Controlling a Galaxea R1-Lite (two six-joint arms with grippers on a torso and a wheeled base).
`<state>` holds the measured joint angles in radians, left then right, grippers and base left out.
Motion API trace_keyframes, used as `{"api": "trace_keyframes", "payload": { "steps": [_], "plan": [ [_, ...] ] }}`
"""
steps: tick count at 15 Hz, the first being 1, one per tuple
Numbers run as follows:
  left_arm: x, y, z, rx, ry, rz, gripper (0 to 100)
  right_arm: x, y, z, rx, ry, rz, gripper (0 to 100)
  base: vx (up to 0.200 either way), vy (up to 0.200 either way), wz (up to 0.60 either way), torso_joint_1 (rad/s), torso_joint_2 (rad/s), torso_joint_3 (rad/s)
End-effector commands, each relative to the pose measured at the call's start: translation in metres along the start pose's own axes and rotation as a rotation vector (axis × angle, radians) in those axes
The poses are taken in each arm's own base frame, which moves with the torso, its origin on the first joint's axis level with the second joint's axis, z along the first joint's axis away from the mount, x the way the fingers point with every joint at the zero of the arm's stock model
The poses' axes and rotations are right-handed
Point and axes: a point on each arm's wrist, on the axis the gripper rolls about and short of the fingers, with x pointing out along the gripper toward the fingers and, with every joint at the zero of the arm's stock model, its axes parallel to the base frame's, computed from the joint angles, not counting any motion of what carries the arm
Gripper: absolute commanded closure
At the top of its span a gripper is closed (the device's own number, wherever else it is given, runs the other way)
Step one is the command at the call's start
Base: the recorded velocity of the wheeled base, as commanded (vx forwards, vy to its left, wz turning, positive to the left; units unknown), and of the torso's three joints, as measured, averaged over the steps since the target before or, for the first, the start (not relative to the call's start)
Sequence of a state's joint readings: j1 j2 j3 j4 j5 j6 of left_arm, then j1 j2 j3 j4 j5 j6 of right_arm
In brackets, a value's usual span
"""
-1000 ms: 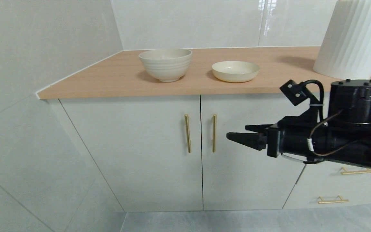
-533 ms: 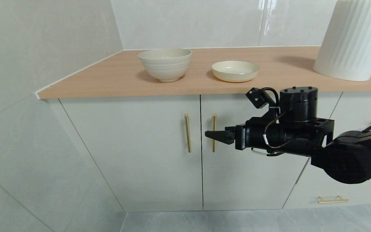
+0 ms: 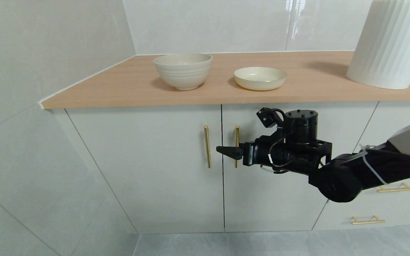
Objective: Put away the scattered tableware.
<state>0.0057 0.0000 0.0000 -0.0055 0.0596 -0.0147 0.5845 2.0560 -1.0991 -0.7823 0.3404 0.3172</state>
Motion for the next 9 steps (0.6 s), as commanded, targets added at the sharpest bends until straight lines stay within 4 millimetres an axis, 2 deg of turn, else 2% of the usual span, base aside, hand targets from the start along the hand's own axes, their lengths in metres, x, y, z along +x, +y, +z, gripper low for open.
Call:
{"api": "trace_keyframes", "payload": {
  "steps": [1, 6, 9],
  "plan": [
    [0.0, 0.0, 0.0, 0.001, -0.001, 0.001, 0, 0.01, -0.007, -0.008, 0.011, -0.002, -0.017, 0, 0.0, 0.0, 0.0, 0.0, 0.0, 0.0],
    [0.0, 0.0, 0.0, 0.001, -0.001, 0.001, 0, 0.01, -0.003, -0.004, 0.05, -0.066, 0.003, 0, 0.0, 0.0, 0.0, 0.0, 0.0, 0.0],
    [0.0, 0.0, 0.0, 0.001, -0.001, 0.001, 0, 0.006, 0.012, -0.009, 0.07, -0.041, 0.045, 0, 0.0, 0.0, 0.0, 0.0, 0.0, 0.0]
  ]
}}
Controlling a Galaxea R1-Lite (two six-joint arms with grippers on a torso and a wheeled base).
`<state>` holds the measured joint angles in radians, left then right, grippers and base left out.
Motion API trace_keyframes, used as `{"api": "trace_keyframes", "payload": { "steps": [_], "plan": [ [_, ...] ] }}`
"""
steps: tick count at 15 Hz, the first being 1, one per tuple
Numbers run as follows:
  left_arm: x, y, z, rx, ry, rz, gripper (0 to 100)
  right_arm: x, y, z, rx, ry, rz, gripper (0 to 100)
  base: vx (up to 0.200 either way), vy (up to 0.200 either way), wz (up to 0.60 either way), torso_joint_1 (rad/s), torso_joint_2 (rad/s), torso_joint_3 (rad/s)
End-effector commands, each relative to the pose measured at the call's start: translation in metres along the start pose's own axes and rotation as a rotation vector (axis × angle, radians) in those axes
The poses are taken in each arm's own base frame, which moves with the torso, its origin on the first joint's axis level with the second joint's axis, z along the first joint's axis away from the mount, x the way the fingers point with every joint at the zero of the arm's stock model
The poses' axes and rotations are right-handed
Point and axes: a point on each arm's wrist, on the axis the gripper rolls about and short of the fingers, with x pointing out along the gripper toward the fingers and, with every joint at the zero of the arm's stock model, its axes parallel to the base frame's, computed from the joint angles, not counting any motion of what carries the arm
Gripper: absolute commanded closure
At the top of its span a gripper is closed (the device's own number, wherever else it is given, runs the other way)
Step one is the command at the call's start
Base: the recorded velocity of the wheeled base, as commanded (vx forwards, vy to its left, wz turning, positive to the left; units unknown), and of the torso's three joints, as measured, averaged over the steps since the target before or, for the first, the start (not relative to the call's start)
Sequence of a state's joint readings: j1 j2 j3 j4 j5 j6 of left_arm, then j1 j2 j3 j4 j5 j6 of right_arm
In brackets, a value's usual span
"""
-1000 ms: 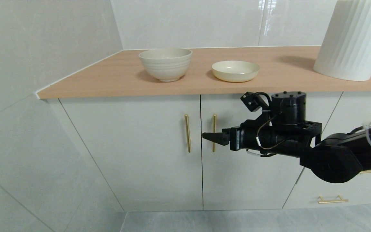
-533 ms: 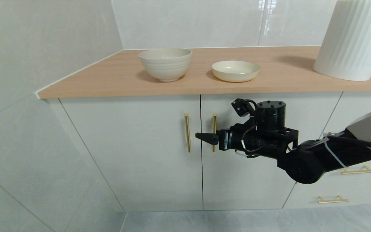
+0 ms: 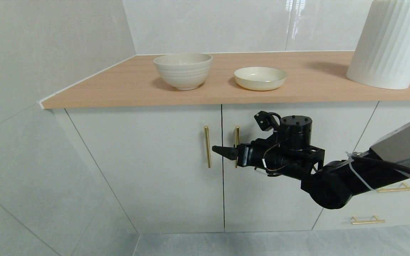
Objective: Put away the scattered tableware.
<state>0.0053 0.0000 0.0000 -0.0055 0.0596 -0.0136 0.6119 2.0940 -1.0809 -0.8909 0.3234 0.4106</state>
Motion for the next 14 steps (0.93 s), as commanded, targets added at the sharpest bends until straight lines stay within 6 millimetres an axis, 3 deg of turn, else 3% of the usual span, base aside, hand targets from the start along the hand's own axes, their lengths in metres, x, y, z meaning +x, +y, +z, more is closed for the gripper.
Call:
{"api": "trace_keyframes", "payload": {
  "steps": [1, 6, 10, 14],
  "plan": [
    [0.0, 0.0, 0.0, 0.0, -0.001, 0.001, 0, -0.007, 0.01, -0.001, 0.0, 0.021, 0.045, 0, 0.0, 0.0, 0.0, 0.0, 0.0, 0.0],
    [0.0, 0.0, 0.0, -0.002, -0.001, 0.001, 0, -0.038, 0.021, -0.007, 0.015, 0.113, 0.165, 0, 0.0, 0.0, 0.0, 0.0, 0.0, 0.0],
    [0.0, 0.0, 0.0, -0.002, -0.001, 0.001, 0, -0.079, 0.034, -0.013, -0.013, 0.114, 0.292, 0, 0.0, 0.0, 0.0, 0.0, 0.0, 0.0],
    [0.0, 0.0, 0.0, 0.003, -0.001, 0.001, 0, -0.103, 0.037, -0.031, -0.004, 0.163, 0.356, 0, 0.0, 0.0, 0.0, 0.0, 0.0, 0.0]
  ]
}}
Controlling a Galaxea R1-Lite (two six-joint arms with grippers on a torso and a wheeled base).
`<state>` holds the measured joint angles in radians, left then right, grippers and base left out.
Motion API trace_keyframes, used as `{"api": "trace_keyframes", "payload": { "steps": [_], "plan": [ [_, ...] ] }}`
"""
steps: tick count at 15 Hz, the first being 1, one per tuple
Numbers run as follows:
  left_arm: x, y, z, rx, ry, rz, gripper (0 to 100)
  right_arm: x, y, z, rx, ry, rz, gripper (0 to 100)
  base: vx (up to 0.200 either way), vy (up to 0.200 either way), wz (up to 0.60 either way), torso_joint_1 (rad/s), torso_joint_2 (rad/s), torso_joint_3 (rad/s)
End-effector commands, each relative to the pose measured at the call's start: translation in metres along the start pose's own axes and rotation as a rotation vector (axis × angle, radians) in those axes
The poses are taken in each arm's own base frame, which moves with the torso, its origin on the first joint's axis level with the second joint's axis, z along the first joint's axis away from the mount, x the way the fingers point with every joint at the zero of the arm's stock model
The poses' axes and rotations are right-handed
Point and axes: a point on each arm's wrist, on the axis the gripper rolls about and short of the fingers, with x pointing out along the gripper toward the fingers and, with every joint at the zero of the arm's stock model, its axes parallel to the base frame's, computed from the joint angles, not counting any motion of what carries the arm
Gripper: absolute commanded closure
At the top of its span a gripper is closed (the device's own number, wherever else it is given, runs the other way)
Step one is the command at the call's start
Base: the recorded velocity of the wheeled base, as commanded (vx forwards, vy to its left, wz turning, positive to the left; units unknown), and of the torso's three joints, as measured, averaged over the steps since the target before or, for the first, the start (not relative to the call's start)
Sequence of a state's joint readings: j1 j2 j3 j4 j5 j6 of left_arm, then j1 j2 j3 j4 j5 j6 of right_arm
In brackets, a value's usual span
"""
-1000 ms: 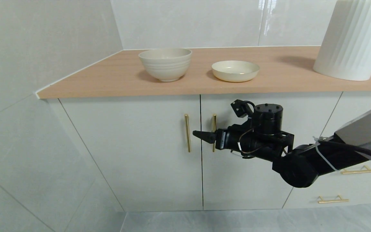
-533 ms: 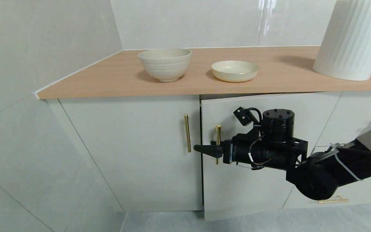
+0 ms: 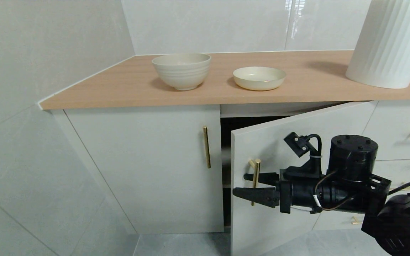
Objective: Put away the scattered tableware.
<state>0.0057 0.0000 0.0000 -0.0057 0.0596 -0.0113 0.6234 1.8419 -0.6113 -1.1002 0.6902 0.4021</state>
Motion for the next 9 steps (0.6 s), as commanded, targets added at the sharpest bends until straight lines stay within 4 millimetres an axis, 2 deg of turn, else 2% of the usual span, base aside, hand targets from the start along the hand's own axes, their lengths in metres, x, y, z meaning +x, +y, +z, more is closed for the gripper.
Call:
{"api": "trace_keyframes", "payload": {
  "steps": [1, 5, 7, 8, 9],
  "plan": [
    [0.0, 0.0, 0.0, 0.004, 0.0, 0.001, 0, -0.014, 0.012, -0.004, 0.003, 0.01, 0.017, 0, 0.0, 0.0, 0.0, 0.0, 0.0, 0.0],
    [-0.001, 0.0, 0.004, 0.067, -0.022, -0.01, 0, -0.026, 0.02, -0.014, 0.022, 0.061, 0.08, 0, 0.0, 0.0, 0.0, 0.0, 0.0, 0.0],
    [-0.011, -0.002, 0.042, 0.086, -0.108, -0.132, 0, -0.03, 0.019, -0.023, 0.043, 0.083, 0.071, 0, 0.0, 0.0, 0.0, 0.0, 0.0, 0.0],
    [-0.01, -0.005, 0.073, 0.089, -0.064, -0.249, 0, -0.033, 0.021, -0.028, 0.049, 0.094, 0.066, 0, 0.0, 0.0, 0.0, 0.0, 0.0, 0.0],
    [-0.003, -0.007, 0.095, 0.088, -0.023, -0.304, 0, -0.035, 0.021, -0.031, 0.047, 0.102, 0.063, 0, 0.0, 0.0, 0.0, 0.0, 0.0, 0.0]
  ]
}}
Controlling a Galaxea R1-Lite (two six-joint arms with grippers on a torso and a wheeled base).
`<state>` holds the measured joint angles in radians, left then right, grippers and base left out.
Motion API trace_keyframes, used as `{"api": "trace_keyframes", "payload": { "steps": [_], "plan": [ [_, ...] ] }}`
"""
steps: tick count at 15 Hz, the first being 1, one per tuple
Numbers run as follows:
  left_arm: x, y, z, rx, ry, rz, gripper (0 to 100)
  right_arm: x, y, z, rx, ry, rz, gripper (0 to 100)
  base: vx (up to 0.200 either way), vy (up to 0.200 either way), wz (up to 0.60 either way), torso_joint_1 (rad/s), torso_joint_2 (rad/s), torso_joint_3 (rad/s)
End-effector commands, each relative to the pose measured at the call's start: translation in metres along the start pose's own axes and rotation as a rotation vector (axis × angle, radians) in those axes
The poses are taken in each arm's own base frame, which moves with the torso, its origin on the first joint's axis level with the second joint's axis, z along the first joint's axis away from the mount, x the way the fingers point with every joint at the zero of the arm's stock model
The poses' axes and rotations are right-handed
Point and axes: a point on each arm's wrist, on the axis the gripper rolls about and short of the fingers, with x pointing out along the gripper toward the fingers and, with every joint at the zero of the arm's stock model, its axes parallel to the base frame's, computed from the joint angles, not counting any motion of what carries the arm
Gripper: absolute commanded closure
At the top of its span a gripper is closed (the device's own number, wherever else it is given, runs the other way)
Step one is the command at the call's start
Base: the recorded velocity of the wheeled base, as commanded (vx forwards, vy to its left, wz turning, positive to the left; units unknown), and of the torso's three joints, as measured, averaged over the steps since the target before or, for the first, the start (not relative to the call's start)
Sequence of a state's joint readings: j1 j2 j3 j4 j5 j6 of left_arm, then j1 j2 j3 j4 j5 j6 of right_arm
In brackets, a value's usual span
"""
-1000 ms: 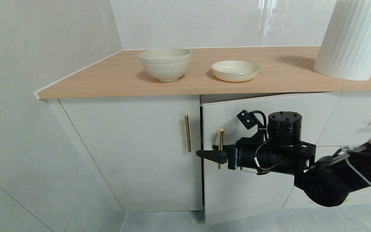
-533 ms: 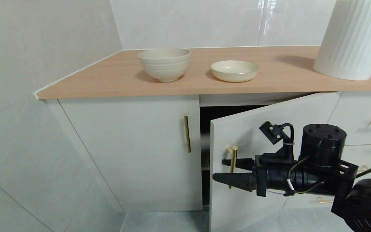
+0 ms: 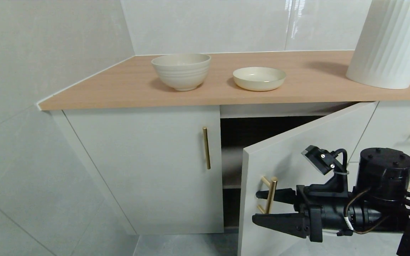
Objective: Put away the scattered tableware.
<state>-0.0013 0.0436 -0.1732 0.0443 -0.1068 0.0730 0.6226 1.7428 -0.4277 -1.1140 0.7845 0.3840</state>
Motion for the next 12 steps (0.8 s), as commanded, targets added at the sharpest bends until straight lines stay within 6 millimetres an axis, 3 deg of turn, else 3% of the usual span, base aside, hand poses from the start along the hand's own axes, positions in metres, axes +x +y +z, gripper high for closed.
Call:
{"api": "trace_keyframes", "payload": {
  "steps": [1, 2, 3, 4, 6, 7, 9, 12],
  "plan": [
    [0.031, 0.005, 0.069, -0.022, 0.116, -0.195, 0, -0.004, 0.002, -0.007, 0.003, 0.021, -0.004, 0, 0.0, 0.0, 0.0, 0.0, 0.0, 0.0],
    [0.058, 0.007, 0.085, -0.046, 0.194, -0.245, 0, -0.004, 0.002, -0.007, -0.013, 0.021, -0.005, 0, 0.0, 0.0, 0.0, 0.0, 0.0, 0.0],
    [0.07, 0.009, 0.089, -0.055, 0.227, -0.258, 0, -0.004, 0.002, -0.006, -0.015, 0.019, -0.005, 0, 0.0, 0.0, 0.0, 0.0, 0.0, 0.0],
    [0.107, 0.012, 0.097, -0.082, 0.327, -0.304, 0, -0.004, 0.004, -0.006, -0.02, 0.017, -0.002, 0, 0.0, 0.0, 0.0, 0.0, 0.0, 0.0],
    [0.158, 0.01, 0.1, -0.115, 0.438, -0.4, 0, -0.005, 0.004, -0.006, -0.022, 0.017, -0.002, 0, 0.0, 0.0, 0.0, 0.0, 0.0, 0.0],
    [0.177, 0.005, 0.097, -0.115, 0.464, -0.44, 100, -0.006, 0.005, -0.006, -0.023, 0.016, -0.002, 0, 0.0, 0.0, 0.0, 0.0, 0.0, 0.0],
    [0.202, -0.006, 0.093, -0.107, 0.474, -0.502, 100, -0.007, 0.005, -0.007, -0.021, 0.018, -0.004, 0, 0.0, 0.0, 0.0, 0.0, 0.0, 0.0],
    [0.245, -0.041, 0.074, -0.192, 0.527, -0.622, 100, -0.006, 0.005, -0.005, -0.021, 0.011, -0.008, 0, 0.0, 0.0, 0.0, 0.0, 0.0, 0.0]
  ]
}}
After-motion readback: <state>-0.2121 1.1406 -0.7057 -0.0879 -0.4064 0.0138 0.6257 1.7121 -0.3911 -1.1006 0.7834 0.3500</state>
